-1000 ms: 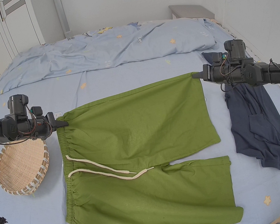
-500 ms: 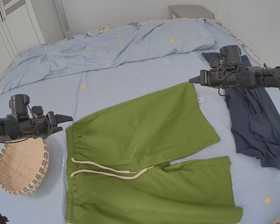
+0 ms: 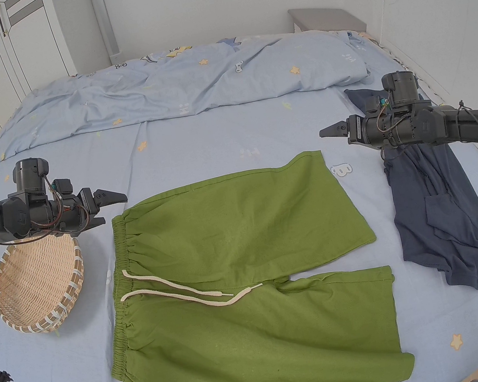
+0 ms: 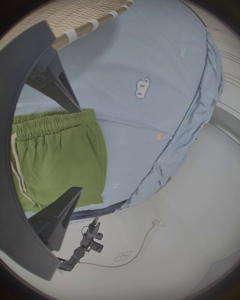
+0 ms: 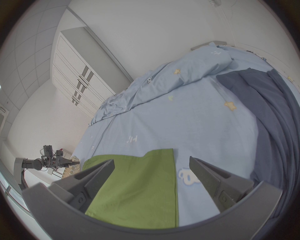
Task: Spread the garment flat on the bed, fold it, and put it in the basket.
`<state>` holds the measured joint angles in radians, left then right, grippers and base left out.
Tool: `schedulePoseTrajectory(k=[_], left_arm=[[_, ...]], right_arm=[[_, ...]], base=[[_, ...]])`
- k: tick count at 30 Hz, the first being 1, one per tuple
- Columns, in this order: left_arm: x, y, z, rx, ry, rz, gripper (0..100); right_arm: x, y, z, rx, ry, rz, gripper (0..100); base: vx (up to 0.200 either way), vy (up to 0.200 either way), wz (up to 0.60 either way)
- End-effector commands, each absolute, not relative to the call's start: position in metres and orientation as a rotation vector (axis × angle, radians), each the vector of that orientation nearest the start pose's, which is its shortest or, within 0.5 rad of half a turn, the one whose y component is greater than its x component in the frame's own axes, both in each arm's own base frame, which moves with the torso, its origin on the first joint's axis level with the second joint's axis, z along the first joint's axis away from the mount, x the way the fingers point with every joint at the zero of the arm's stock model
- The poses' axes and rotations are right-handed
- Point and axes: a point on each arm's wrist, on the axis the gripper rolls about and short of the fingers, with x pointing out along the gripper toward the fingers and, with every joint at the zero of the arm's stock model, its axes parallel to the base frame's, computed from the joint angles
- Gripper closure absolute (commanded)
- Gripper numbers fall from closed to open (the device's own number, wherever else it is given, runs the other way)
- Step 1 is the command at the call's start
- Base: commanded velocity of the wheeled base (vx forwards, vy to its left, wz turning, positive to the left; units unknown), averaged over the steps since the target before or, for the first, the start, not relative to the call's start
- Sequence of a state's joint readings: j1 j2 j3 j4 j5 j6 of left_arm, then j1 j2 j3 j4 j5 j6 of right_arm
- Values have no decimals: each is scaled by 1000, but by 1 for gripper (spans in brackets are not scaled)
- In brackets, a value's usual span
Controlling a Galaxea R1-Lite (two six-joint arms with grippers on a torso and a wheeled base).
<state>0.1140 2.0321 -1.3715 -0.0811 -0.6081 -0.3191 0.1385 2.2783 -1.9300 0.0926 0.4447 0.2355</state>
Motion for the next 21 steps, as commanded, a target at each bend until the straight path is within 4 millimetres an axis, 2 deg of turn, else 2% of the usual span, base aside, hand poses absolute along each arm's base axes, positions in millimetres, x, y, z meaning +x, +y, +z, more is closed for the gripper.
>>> schedulePoseTrajectory(k=[1, 2, 3, 4, 5, 7, 8, 11, 14, 15, 16, 21], left_arm=[[358, 25, 193, -539, 607, -402, 0], [354, 25, 193, -548, 611, -402, 0], [345, 23, 194, -571, 624, -399, 0], [344, 23, 194, -575, 626, -399, 0], [329, 21, 192, -624, 655, -389, 0], [326, 20, 192, -631, 660, -390, 0], [307, 12, 184, -683, 717, -411, 0], [278, 7, 172, -724, 783, -445, 0], [252, 5, 167, -738, 808, -460, 0], [252, 5, 167, -738, 808, -460, 0], [240, 3, 165, -735, 814, -464, 0], [228, -1, 171, -724, 796, -480, 0]], right_arm=[[399, 60, 230, 313, 586, 496, 0], [389, 60, 229, 315, 603, 498, 0], [369, 58, 225, 318, 638, 499, 0], [367, 58, 224, 317, 642, 500, 0], [339, 56, 211, 319, 708, 508, 0], [335, 56, 209, 321, 717, 508, 0], [306, 53, 188, 318, 789, 526, 0], [273, 47, 158, 297, 858, 575, 0], [247, 44, 135, 286, 897, 597, 0], [247, 44, 135, 286, 897, 597, 0], [233, 43, 124, 285, 912, 602, 0], [201, 40, 99, 288, 965, 604, 0]], base=[[0, 0, 0], [0, 0, 0], [0, 0, 0], [0, 0, 0], [0, 0, 0], [0, 0, 0], [0, 0, 0], [0, 0, 0], [0, 0, 0], [0, 0, 0], [0, 0, 0], [0, 0, 0]])
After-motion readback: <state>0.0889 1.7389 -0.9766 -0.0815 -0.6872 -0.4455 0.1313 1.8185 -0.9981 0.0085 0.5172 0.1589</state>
